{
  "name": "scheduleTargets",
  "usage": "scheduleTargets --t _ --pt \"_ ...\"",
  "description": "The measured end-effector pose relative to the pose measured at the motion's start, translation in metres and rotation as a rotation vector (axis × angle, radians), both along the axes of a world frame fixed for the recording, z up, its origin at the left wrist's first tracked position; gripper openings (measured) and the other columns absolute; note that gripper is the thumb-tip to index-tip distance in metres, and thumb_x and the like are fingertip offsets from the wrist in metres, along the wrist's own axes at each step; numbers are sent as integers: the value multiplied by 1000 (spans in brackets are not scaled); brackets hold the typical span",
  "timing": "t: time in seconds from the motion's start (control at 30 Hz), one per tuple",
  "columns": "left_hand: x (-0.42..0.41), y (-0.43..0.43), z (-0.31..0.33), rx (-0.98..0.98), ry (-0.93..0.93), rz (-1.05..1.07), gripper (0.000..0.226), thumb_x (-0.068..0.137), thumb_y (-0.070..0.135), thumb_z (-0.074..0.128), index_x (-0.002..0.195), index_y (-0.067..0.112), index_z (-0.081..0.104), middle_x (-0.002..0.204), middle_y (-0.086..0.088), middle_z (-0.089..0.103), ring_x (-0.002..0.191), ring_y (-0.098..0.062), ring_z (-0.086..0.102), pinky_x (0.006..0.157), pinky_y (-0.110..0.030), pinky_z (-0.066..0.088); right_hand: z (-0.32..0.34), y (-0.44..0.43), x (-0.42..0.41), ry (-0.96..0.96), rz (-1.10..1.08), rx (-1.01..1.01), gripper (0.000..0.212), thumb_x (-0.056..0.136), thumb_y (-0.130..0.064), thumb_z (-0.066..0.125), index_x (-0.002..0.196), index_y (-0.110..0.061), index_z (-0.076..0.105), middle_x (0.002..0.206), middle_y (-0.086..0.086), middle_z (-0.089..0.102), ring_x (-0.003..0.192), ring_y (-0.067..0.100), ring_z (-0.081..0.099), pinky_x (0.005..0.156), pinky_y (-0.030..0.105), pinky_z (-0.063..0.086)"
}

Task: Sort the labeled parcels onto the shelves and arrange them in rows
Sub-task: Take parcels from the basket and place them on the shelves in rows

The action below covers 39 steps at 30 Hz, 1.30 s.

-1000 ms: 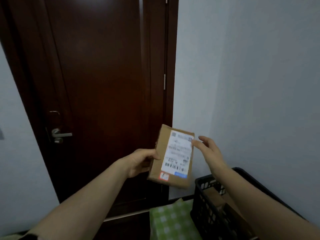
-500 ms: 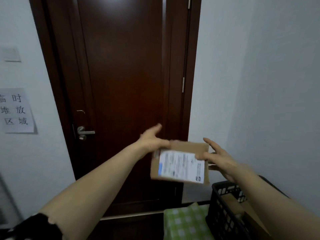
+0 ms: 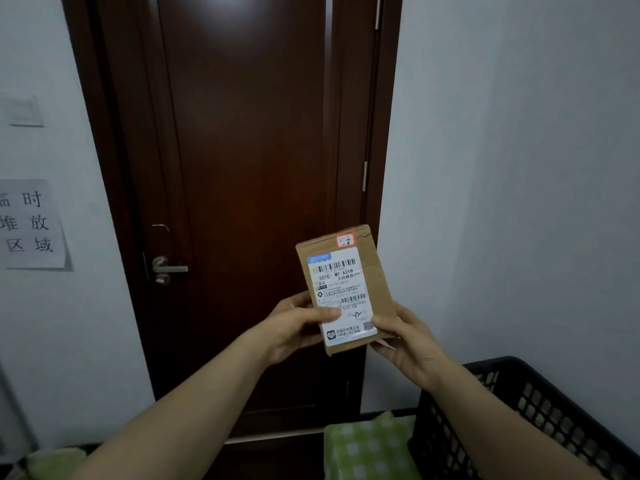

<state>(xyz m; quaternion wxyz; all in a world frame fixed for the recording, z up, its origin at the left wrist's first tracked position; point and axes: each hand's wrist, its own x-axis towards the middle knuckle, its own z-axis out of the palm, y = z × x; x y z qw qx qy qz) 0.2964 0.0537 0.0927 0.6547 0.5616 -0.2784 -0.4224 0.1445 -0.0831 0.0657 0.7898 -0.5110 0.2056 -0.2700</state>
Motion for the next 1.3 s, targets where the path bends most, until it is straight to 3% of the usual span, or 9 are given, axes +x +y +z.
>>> scheduleTargets --t 0.1,0.33,0.5,0.57,0.77,0.97,1.13,1.3 --pt "6 6 1 17 -27 -18 55 71 3 76 123 13 58 113 -3 71 111 -21 64 96 -45 50 1 1 -3 32 -7 -49 77 57 -11 77 130 -8 54 111 15 69 93 23 68 65 29 55" --pt "10 13 4 9 -23 -32 57 66 3 76 120 13 60 111 -3 72 108 -20 65 90 -39 52 4 8 0 47 19 -82 74 65 -6 75 134 -10 49 105 11 72 86 19 70 66 28 54" --pt "14 17 3 30 -55 -31 60 62 6 78 119 13 62 112 -3 71 110 -20 64 89 -39 52 -1 6 4 65 28 -95 74 68 -5 76 136 -8 47 109 12 70 90 20 70 67 24 53" --pt "14 19 4 47 -64 -52 58 63 8 78 118 15 63 112 -2 71 111 -20 64 88 -38 52 3 5 3 70 14 -150 85 60 -11 80 138 -9 46 115 12 68 98 21 68 70 23 52" --pt "37 52 4 73 -87 2 56 65 13 80 119 20 64 115 0 70 114 -20 62 99 -45 48 22 23 41 47 142 -206 90 56 -17 82 139 -22 45 112 11 69 103 27 66 83 38 53" --pt "55 111 -7 99 -76 167 56 74 8 75 126 23 59 115 -2 70 110 -21 65 98 -48 48 6 67 82 40 275 -194 85 56 -18 80 134 -30 48 103 5 73 98 22 68 90 44 52" --pt "55 177 -24 149 -46 350 52 77 6 73 124 25 59 110 -2 72 99 -18 69 74 -32 57 -14 114 117 54 455 -151 79 56 -18 79 127 -36 51 100 1 74 100 21 67 95 46 50" --pt "52 256 -37 194 -7 536 58 71 11 78 123 29 61 111 0 71 109 -19 64 85 -38 53 -30 179 150 58 668 -118 62 59 -16 78 112 -41 59 104 0 73 107 22 64 97 47 47"
